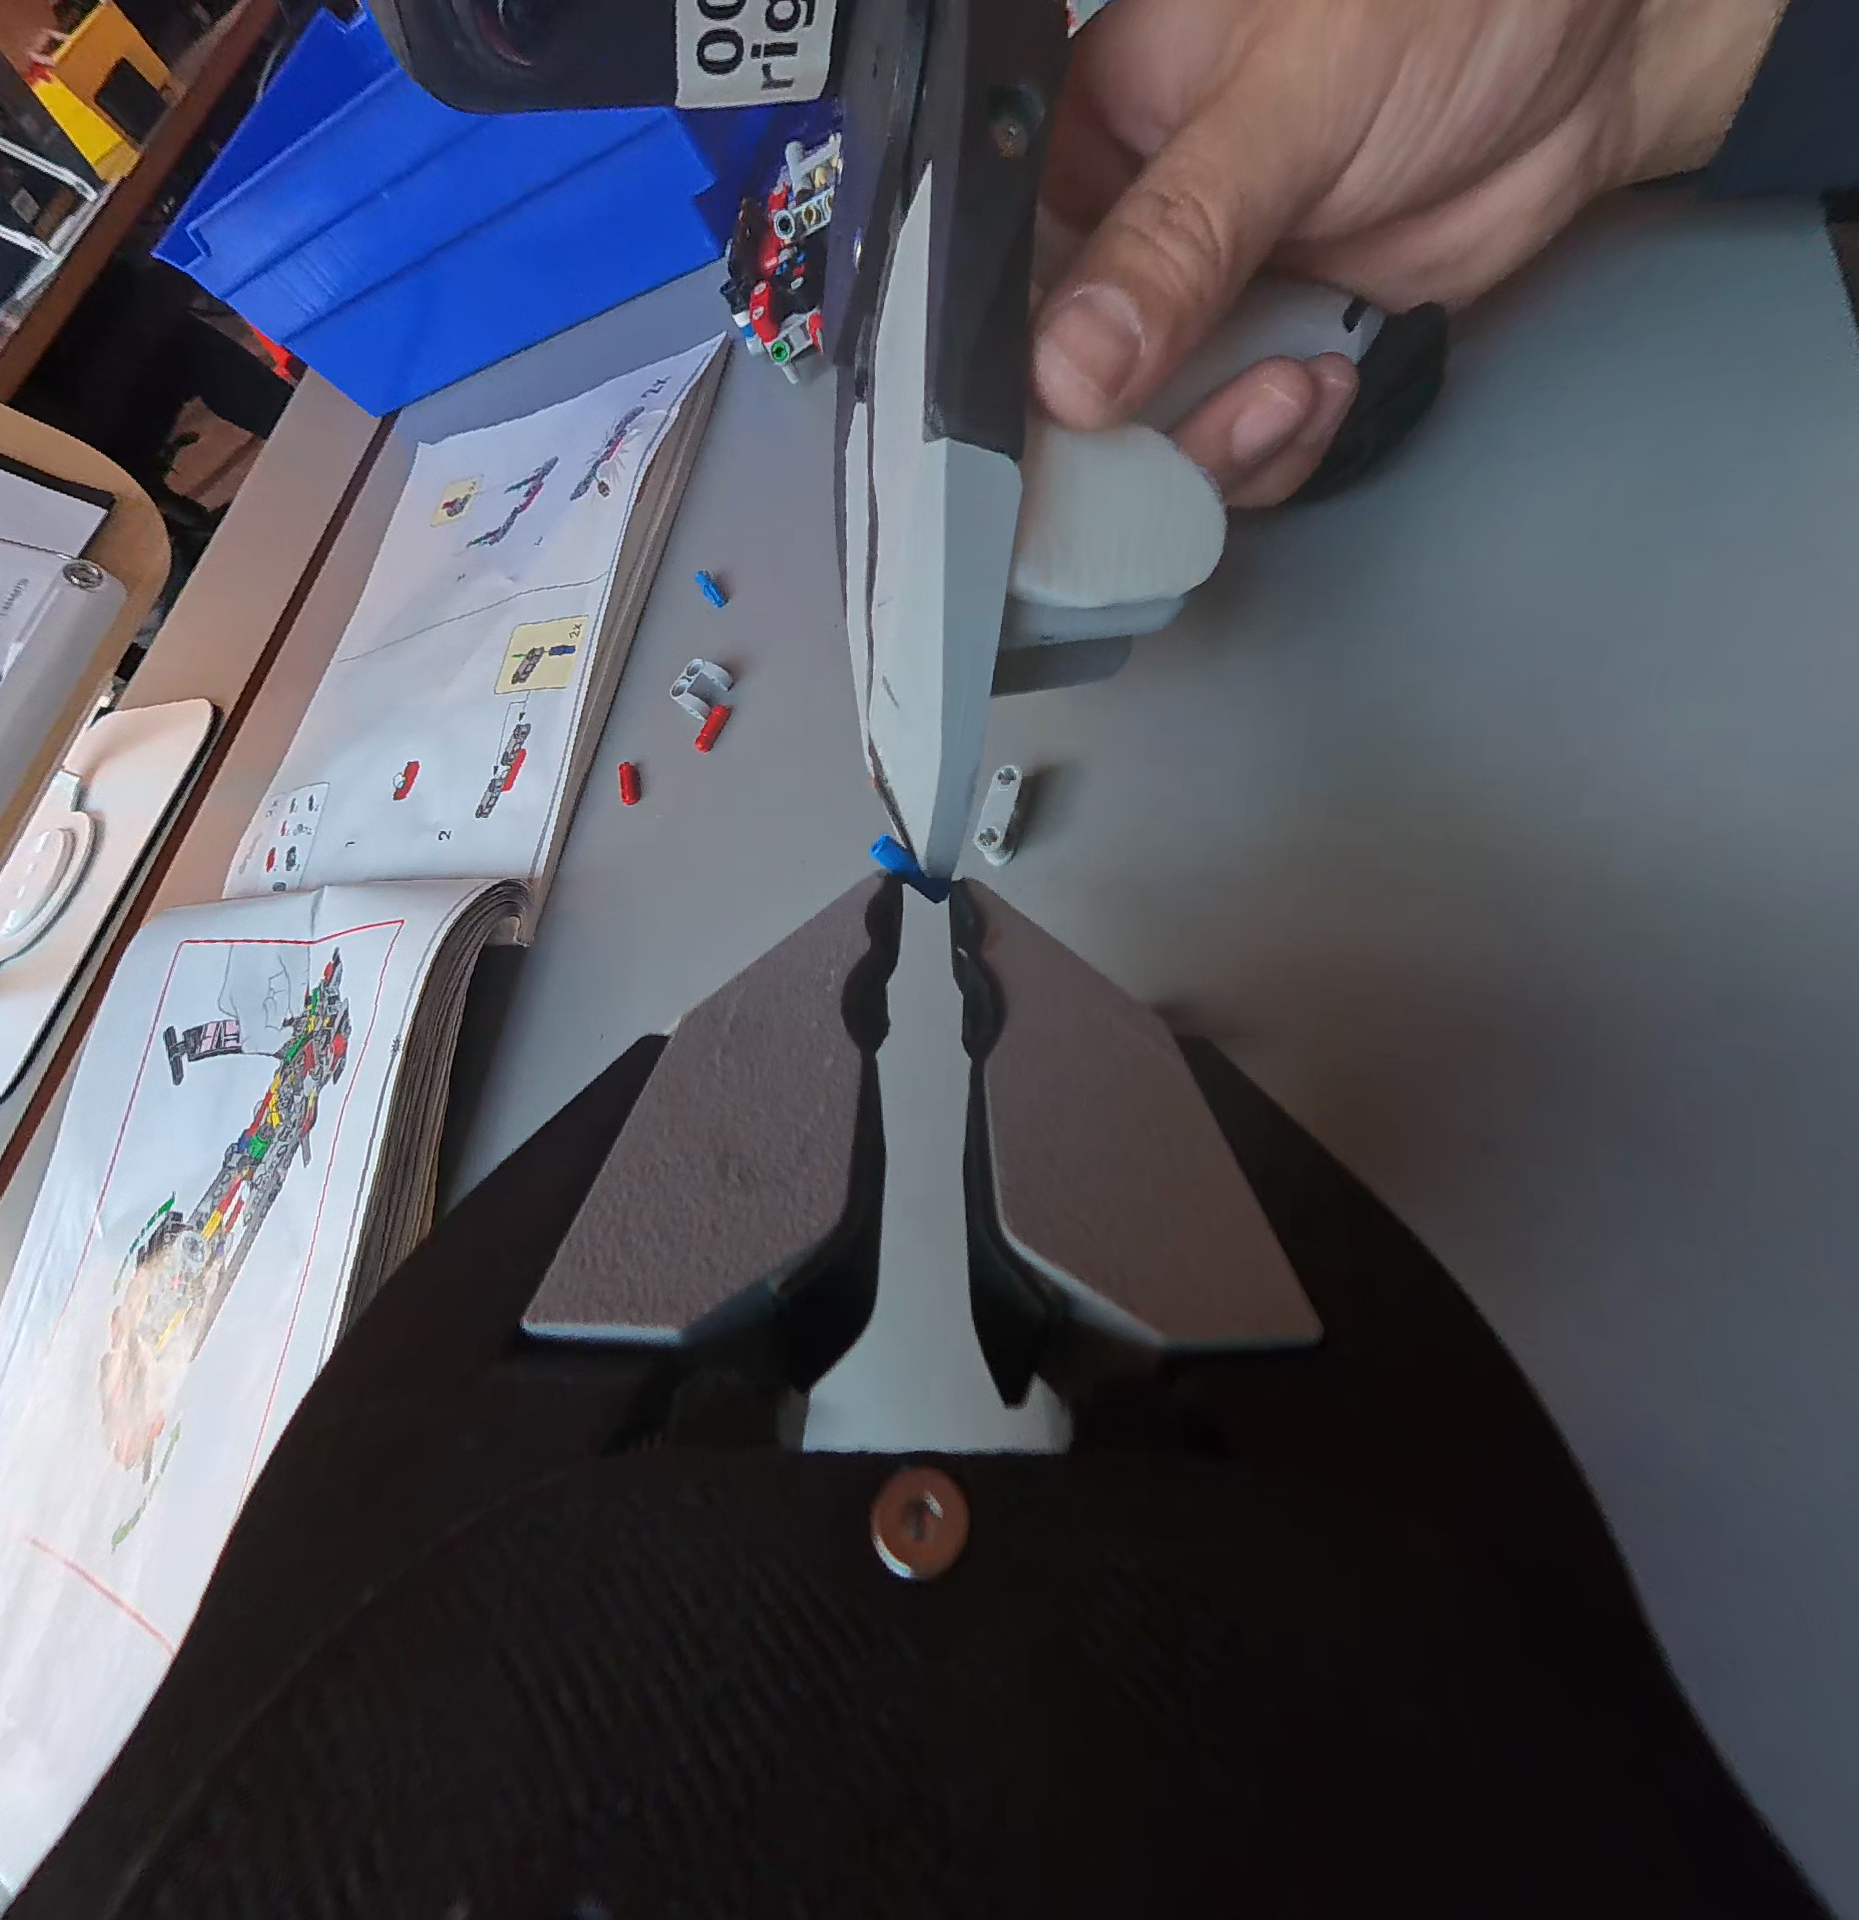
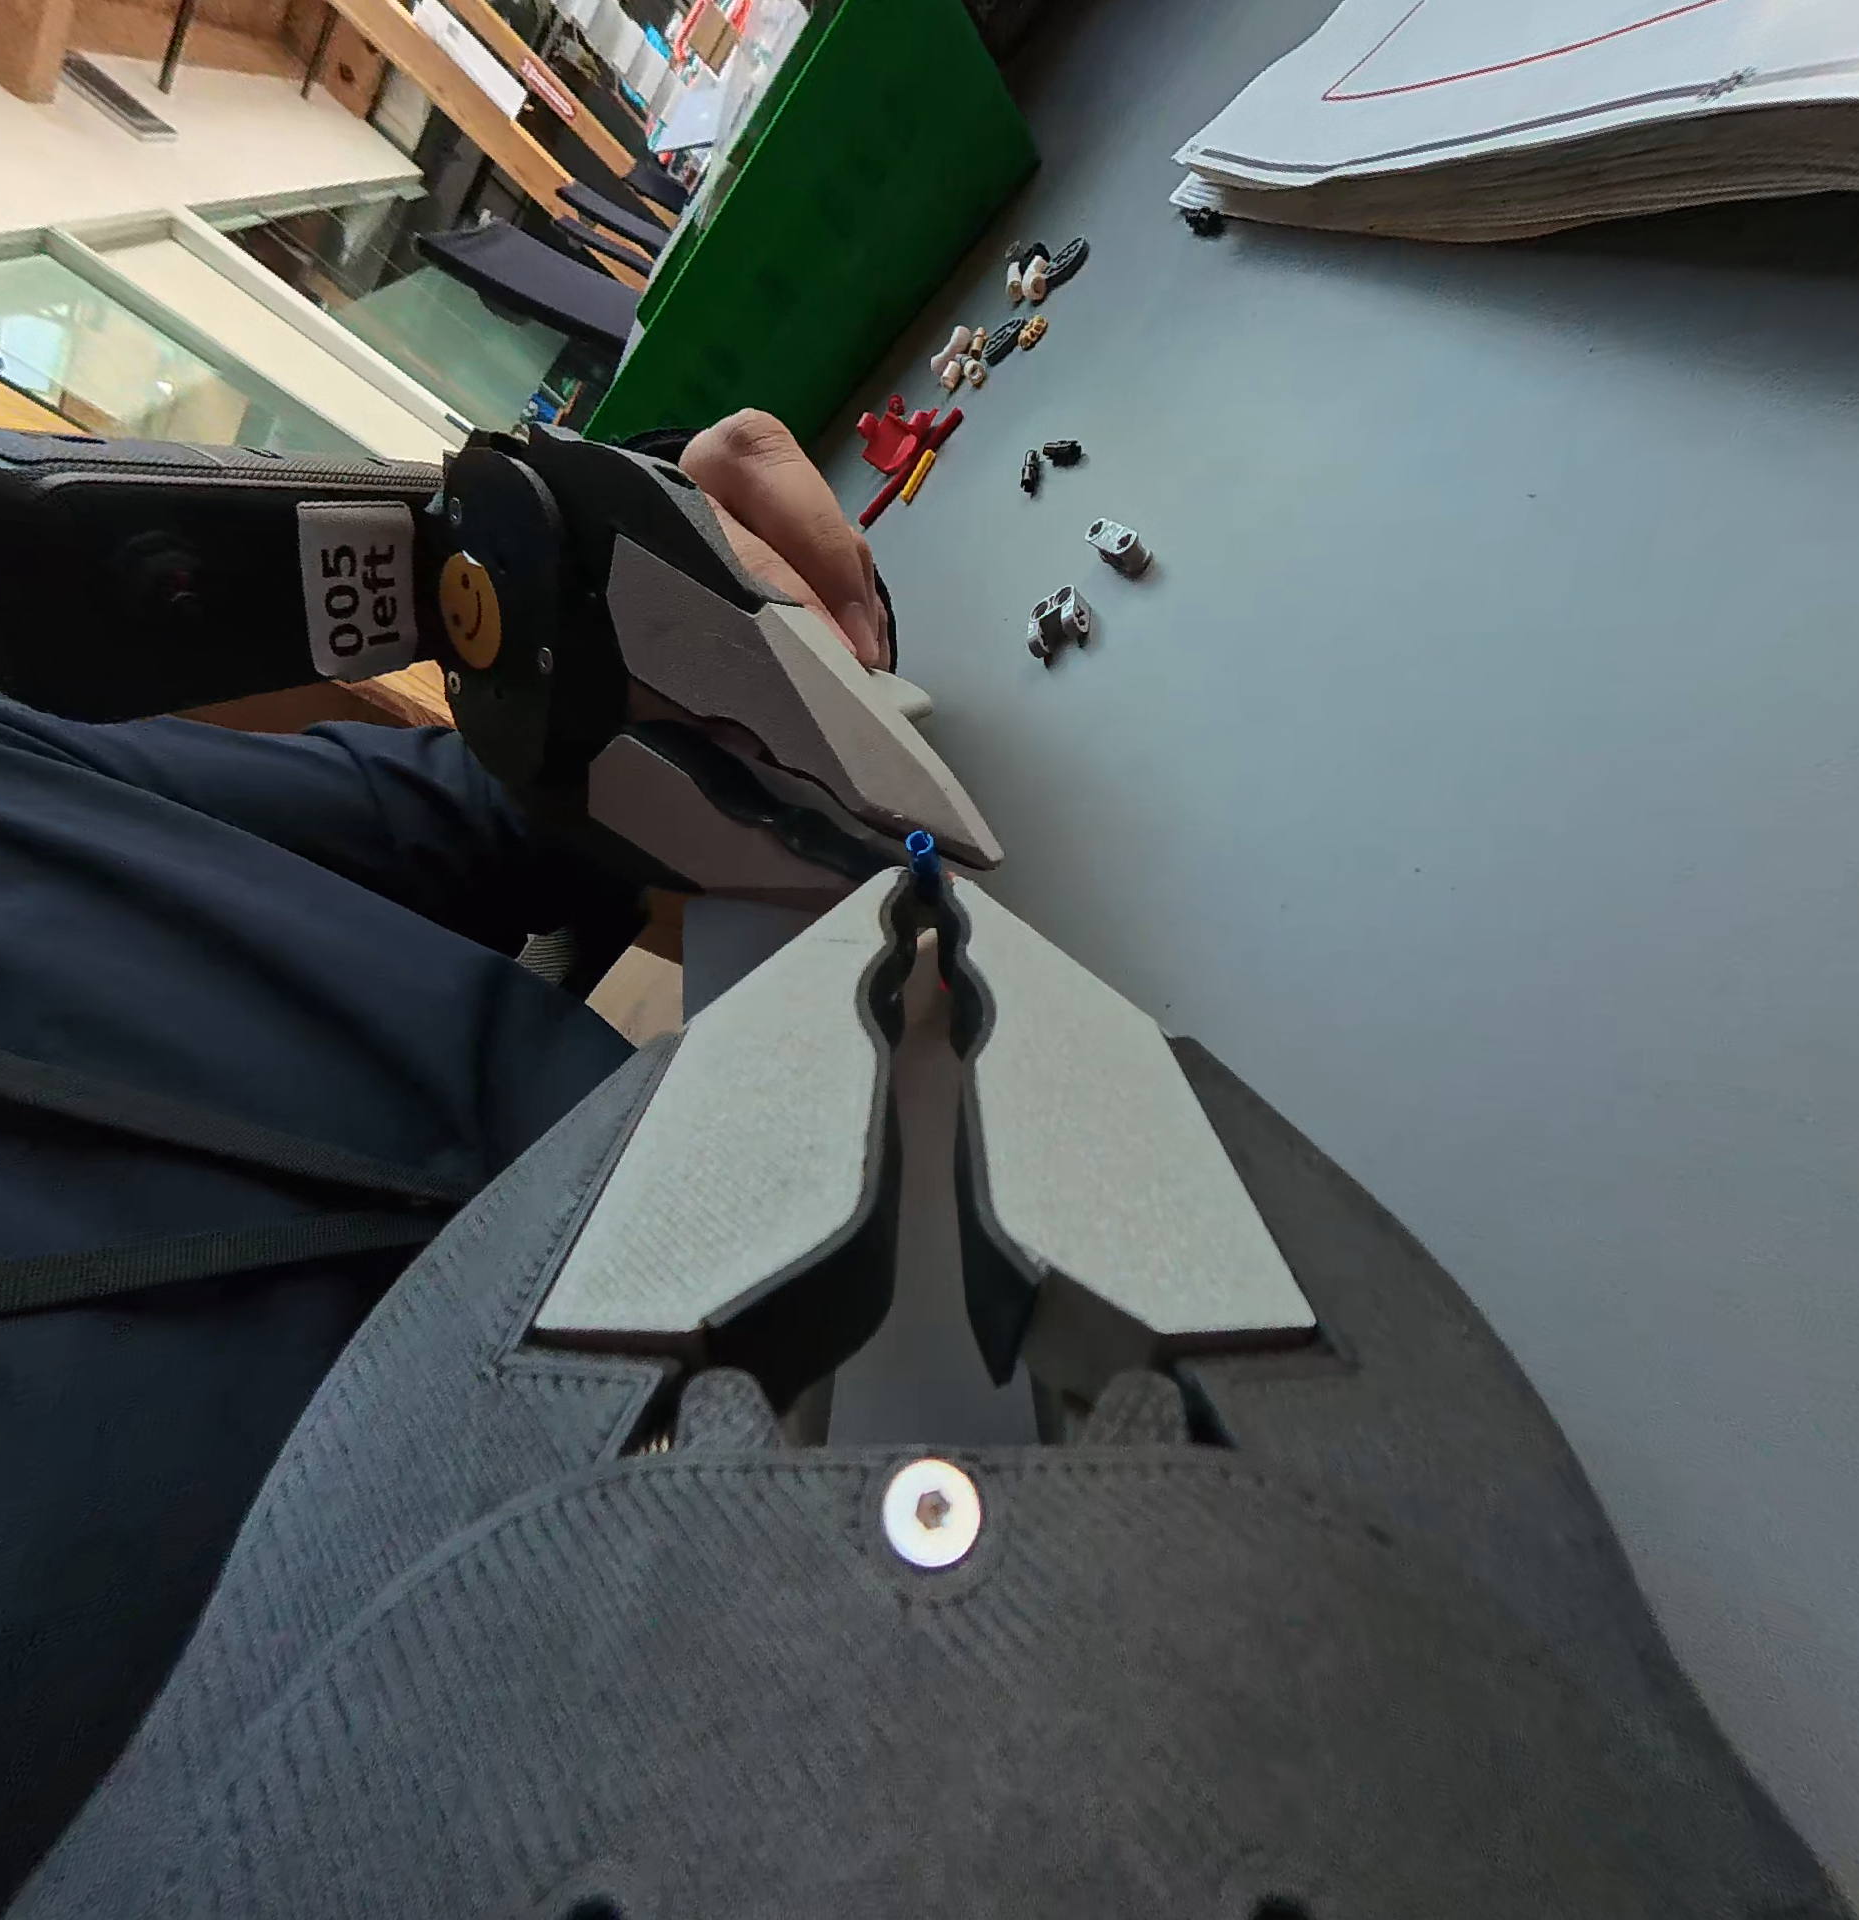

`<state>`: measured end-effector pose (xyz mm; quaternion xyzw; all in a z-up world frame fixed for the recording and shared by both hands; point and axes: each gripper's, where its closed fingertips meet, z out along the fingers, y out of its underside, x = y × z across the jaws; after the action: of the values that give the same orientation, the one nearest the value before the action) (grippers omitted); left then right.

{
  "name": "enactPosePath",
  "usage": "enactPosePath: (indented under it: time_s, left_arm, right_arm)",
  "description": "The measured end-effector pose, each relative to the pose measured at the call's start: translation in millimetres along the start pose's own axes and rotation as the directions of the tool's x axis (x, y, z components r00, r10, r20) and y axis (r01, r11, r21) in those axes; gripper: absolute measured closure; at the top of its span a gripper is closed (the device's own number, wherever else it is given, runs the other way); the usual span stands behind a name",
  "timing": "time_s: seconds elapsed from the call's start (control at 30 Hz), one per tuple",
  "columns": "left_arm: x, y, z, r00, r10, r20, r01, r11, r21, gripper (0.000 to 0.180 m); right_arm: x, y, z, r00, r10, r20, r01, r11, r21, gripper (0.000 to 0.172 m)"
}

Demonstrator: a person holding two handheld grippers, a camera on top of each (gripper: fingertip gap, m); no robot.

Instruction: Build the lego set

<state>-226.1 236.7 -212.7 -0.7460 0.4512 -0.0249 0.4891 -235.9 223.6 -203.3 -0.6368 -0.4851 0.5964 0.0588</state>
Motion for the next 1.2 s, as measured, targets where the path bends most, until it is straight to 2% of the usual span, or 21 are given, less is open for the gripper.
enactPosePath:
  time_s: [0.17, 0.5, 0.7, 1.2]
  left_arm:
    - [-1.5, -0.1, -0.1, 1.0, -0.008, 0.008, 0.008, 1.0, -0.001, 0.174]
    - [1.0, 14.9, 7.2, 0.998, 0.05, 0.025, -0.048, 0.994, -0.1, 0.174]
    - [0.6, 17.1, 6.7, 0.999, 0.035, 0.015, -0.033, 0.994, -0.103, 0.174]
    - [6.0, 17.5, 8.4, 0.999, 0.054, -0.009, -0.054, 0.992, -0.11, 0.175]
  right_arm:
    - [0.6, -1.2, -1.4, 1.0, 0.025, 0.014, -0.026, 1.0, 0.015, 0.172]
    - [13.8, 6.7, 4.7, 0.974, -0.124, -0.19, 0.113, 0.991, -0.07, 0.171]
    - [12.0, -0.8, 1.0, 0.972, -0.139, -0.192, 0.135, 0.99, -0.037, 0.168]
    - [12.8, 1.1, 0.6, 0.972, -0.16, -0.172, 0.155, 0.987, -0.047, 0.171]
